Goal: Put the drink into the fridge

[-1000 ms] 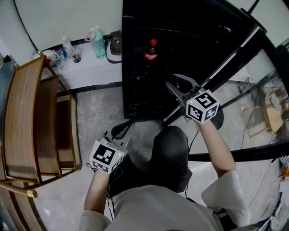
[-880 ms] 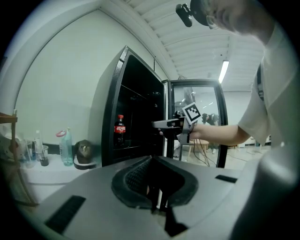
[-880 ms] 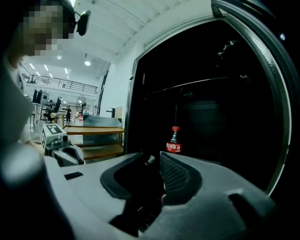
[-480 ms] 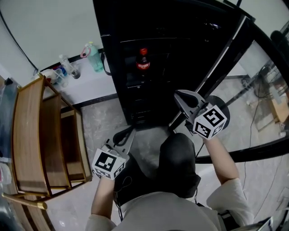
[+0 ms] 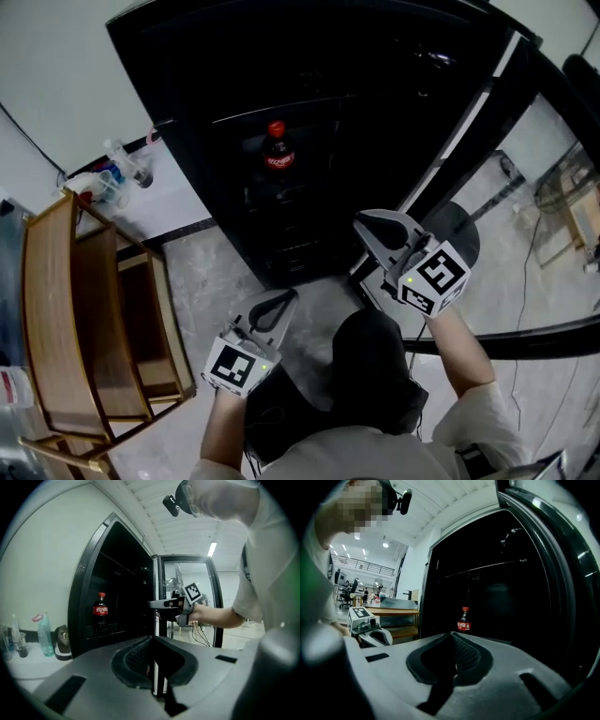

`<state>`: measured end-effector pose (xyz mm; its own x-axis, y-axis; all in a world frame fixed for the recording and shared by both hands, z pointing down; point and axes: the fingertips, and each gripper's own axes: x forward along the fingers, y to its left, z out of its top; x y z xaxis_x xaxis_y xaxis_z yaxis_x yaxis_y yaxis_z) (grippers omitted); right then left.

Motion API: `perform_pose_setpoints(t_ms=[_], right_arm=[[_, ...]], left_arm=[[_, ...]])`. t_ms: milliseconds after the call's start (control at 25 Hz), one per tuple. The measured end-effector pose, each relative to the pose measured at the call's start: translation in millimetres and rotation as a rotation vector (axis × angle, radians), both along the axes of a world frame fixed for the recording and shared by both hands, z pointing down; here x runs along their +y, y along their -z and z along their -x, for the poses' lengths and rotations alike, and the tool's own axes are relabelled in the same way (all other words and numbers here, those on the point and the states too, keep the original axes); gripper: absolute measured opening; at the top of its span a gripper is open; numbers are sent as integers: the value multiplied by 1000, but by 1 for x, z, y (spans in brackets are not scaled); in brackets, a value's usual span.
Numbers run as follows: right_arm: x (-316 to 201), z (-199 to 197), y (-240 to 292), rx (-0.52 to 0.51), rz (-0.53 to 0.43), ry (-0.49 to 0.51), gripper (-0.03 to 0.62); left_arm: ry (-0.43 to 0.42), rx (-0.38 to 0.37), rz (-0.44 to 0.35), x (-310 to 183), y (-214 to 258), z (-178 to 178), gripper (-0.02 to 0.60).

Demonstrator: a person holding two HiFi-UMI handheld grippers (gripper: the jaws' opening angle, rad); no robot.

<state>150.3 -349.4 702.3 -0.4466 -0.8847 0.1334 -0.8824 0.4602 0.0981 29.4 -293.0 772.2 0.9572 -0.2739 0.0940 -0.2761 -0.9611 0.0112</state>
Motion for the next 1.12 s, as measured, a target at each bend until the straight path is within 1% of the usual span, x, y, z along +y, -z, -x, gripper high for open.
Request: perform_pose_setpoints(t_ms=[80, 160, 280, 400, 480, 560, 640, 720, 800, 920, 1000, 1120], right_arm=[[-8, 0, 4, -8, -17, 8, -5], [-16, 1, 13, -9, -27, 23, -5], [-22, 9, 35, -28, -26, 56, -5], [-22, 20, 66, -68, -27, 88, -3], [-17, 26, 89, -94, -23, 100, -3], [-5, 35, 114, -132, -8, 120, -3], [2, 41, 141, -149, -7, 133, -3], [6, 39, 166, -157, 1, 118, -3], [15, 35, 188, -152, 27, 88, -3], [39, 31, 222, -144, 94, 43, -3], [58, 34, 250, -137, 122, 31, -3], [84, 45, 292, -133, 144, 21, -3]], left_arm=[[-16, 19, -3, -3, 4, -8, 9], [-17, 55, 12, -8, 13, -17, 9], [-33, 88, 34, -13, 37, -32, 9], [-59, 73, 27, -13, 71, -44, 8], [-63, 53, 45, -8, 97, -45, 8], [-54, 42, 91, 1, 124, -39, 8], [-32, 35, 143, 6, 149, -27, 9], [-20, 31, 167, 6, 176, -17, 9], [-6, 22, 170, 9, 206, -9, 9], [34, -24, 150, 20, 252, 5, 9], [56, -44, 148, 29, 284, 16, 9], [75, -30, 161, 44, 334, 35, 9]])
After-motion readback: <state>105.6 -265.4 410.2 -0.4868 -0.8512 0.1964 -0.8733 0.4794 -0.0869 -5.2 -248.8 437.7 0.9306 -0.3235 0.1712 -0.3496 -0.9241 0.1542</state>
